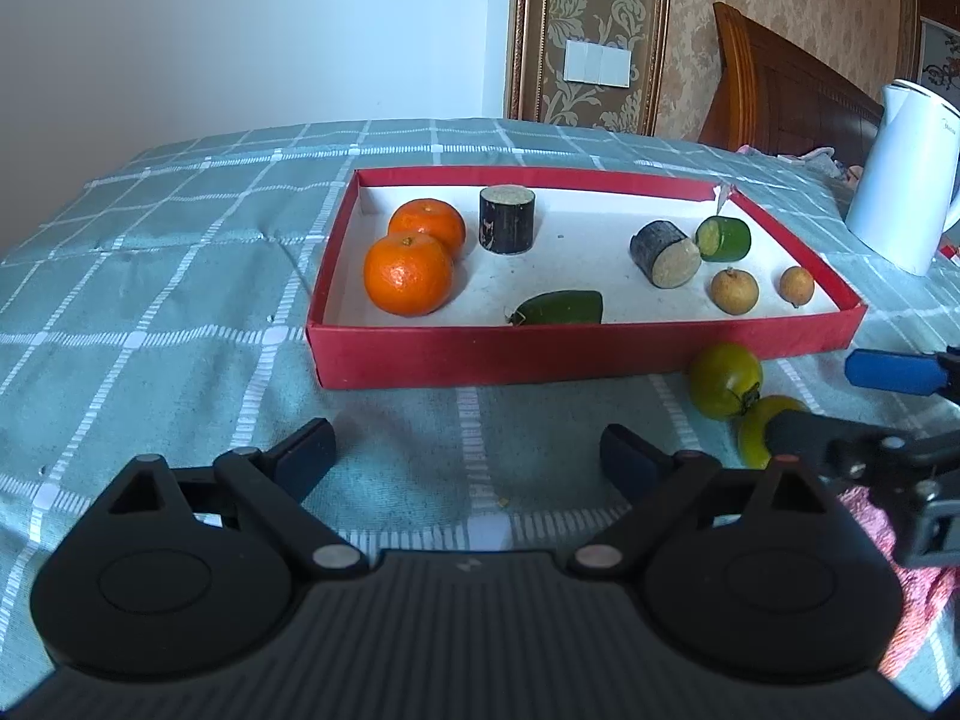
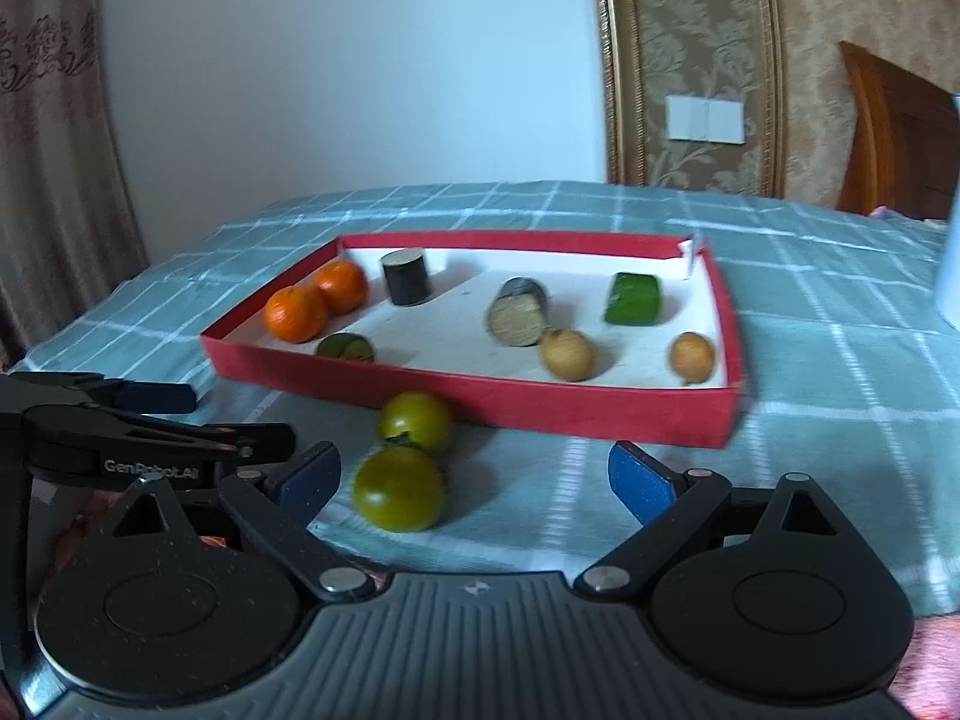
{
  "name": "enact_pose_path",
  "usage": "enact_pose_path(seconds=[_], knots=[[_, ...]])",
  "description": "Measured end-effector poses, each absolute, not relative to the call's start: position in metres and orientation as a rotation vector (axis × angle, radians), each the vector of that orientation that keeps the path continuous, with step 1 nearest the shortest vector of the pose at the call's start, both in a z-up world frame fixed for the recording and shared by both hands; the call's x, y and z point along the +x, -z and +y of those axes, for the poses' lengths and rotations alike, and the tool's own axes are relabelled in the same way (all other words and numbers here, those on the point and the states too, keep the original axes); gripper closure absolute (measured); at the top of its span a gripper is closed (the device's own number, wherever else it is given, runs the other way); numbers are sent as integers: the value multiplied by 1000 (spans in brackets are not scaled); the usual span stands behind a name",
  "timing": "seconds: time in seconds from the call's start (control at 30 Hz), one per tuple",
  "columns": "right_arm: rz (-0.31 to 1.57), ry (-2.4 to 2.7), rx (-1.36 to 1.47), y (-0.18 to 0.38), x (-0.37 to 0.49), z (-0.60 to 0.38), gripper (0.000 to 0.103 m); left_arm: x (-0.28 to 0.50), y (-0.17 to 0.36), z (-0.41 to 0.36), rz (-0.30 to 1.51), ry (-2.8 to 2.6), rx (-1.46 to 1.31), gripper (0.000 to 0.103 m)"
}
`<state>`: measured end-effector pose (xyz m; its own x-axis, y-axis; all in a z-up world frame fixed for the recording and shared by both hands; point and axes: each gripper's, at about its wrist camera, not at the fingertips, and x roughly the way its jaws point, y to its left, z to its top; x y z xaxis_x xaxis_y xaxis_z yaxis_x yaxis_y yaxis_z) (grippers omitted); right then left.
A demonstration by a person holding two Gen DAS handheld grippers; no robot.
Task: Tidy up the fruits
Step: 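Move the right gripper to a green tomato and close on it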
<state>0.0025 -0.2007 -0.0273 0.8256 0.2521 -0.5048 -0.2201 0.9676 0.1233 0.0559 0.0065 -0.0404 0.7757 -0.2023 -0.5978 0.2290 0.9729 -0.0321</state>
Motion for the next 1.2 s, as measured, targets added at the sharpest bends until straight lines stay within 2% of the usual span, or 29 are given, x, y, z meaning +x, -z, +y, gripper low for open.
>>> enact_pose_path(seconds=[0.13, 0.3, 0.83, 0.97, 1.2], knots=[[548, -251, 25, 28, 7, -190, 9, 56, 41, 6, 645, 237, 45, 6], [595, -265, 10, 35, 15, -184, 25, 57, 41, 5, 649, 239, 56, 4], [596, -260, 12, 36, 17, -185, 28, 57, 42, 4, 651, 241, 61, 2], [600, -274, 8, 36, 18, -184, 36, 57, 43, 2, 653, 239, 69, 2], [596, -272, -24, 36, 15, -179, 39, 57, 43, 2, 653, 240, 68, 2]])
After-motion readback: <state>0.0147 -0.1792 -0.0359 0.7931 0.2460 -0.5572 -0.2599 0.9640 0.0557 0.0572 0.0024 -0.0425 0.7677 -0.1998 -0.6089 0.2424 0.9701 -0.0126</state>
